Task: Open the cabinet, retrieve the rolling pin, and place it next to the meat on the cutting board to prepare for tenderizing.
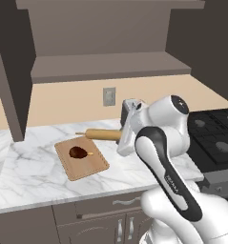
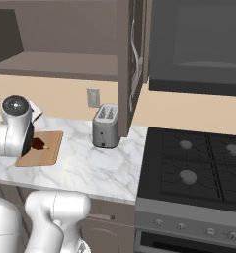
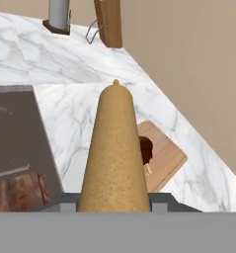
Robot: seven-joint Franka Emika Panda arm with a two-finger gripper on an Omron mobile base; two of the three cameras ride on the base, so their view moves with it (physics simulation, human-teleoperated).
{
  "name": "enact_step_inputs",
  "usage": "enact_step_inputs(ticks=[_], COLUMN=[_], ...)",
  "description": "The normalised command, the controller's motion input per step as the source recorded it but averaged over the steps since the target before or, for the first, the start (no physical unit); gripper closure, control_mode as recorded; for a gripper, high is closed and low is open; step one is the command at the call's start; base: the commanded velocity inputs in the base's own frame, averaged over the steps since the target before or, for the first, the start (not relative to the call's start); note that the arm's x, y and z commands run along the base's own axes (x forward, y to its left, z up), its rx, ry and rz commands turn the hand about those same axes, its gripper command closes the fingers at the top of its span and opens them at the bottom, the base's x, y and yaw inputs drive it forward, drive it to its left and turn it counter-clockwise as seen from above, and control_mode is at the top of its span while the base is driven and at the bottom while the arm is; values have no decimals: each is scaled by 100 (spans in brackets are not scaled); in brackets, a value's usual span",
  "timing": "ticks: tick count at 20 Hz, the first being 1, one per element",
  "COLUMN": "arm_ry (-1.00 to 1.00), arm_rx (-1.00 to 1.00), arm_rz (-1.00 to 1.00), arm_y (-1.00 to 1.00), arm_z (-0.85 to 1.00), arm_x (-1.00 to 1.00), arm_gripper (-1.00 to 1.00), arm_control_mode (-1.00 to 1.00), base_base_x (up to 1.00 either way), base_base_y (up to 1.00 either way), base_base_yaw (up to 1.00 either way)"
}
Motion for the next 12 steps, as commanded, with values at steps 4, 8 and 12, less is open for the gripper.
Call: enact_step_inputs(ticks=[4, 8, 12], arm_ry=[8, 6, 2], arm_rx=[-9, -7, -4], arm_rz=[6, 8, 11], arm_y=[13, 12, 8], arm_z=[-62, -54, -46], arm_x=[0, 5, 14], arm_gripper=[100, 100, 100], arm_control_mode=[-100, -100, -100], base_base_x=[0, 0, 0], base_base_y=[0, 0, 0], base_base_yaw=[0, 0, 0])
